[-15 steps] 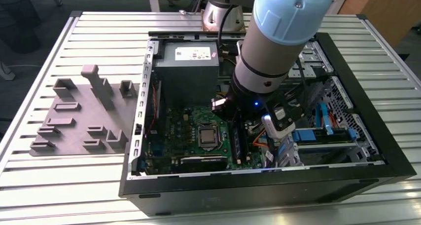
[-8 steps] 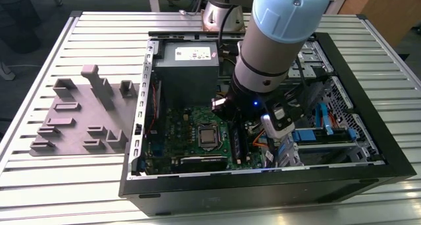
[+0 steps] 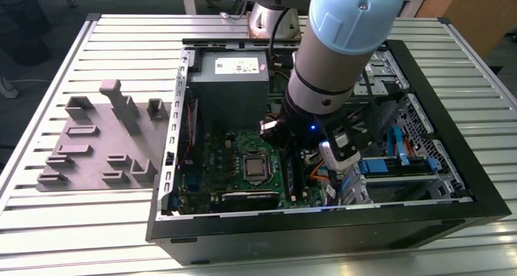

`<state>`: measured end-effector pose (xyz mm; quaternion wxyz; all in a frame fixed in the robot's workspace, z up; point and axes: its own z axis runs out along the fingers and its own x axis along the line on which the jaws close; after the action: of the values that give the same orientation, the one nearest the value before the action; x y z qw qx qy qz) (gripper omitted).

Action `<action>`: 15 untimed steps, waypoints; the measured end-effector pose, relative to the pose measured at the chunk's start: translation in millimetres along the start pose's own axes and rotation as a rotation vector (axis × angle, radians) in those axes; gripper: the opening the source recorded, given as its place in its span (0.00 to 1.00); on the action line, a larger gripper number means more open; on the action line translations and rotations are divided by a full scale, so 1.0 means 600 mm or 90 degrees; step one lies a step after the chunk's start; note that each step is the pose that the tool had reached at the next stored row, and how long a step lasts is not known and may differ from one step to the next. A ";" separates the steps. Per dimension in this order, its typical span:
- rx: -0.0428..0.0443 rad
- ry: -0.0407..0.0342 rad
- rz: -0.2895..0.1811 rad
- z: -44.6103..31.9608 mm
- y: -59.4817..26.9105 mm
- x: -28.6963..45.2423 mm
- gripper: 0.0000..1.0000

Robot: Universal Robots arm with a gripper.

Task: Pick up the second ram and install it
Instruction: 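Press down the second ram until it locks into place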

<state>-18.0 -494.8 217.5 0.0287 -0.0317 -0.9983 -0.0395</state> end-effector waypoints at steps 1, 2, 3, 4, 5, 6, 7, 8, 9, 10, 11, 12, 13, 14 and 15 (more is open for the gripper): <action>-0.0001 0.0000 0.000 0.001 0.000 0.000 0.14; -0.0002 0.0000 0.000 0.002 0.000 0.000 0.14; -0.0001 0.0000 0.000 0.003 0.000 0.000 0.14; 0.0000 0.0000 0.000 0.004 0.000 0.000 0.14; 0.0000 0.0000 0.000 0.005 0.000 0.000 0.14; -0.0001 0.0000 0.000 0.006 0.000 0.000 0.14; -0.0001 0.0000 0.000 0.007 0.000 0.000 0.14; -0.0001 0.0000 0.000 0.007 0.000 0.000 0.14; 0.0000 0.0001 0.000 0.008 -0.001 0.000 0.14; 0.0001 0.0001 0.000 0.008 -0.001 0.000 0.14; 0.0000 0.0001 0.000 0.009 -0.001 -0.001 0.14; -0.0001 0.0000 0.000 0.009 -0.001 0.000 0.14; -0.0001 0.0000 0.000 0.009 -0.001 -0.001 0.14; -0.0001 0.0000 0.000 0.009 -0.001 -0.001 0.14; 0.0000 0.0000 0.000 0.009 -0.001 0.000 0.14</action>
<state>-18.0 -494.7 212.3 0.0287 -0.0314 -0.9983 -0.0395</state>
